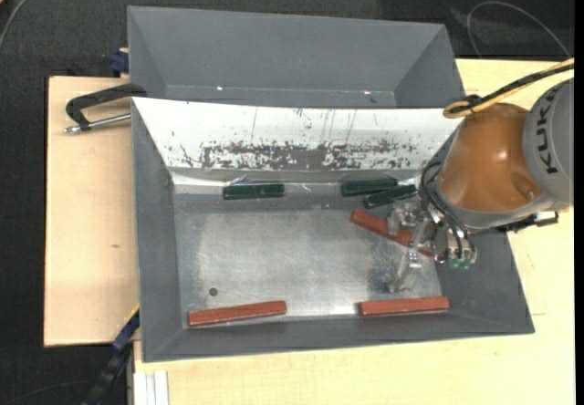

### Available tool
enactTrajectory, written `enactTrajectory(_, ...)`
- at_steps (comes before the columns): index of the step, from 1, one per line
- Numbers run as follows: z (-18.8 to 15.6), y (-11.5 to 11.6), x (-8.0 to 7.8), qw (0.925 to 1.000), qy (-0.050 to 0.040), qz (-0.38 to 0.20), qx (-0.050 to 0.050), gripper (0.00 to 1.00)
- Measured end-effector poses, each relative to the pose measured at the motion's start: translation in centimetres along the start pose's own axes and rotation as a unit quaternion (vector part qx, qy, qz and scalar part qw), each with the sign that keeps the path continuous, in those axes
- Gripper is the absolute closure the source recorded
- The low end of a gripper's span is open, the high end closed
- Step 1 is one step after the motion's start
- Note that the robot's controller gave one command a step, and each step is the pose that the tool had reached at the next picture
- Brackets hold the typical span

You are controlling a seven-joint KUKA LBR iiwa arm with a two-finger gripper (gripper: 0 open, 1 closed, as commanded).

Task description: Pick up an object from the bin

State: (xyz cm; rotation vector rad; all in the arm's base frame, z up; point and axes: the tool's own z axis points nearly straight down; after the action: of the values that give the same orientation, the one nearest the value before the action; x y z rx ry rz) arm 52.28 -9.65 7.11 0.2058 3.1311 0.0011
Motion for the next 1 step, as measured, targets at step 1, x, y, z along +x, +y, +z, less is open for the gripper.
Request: enactTrajectory(1, -0.25, 0.02, -0.25, 1.0, -0.0041, 0.0, 0.0, 1.0)
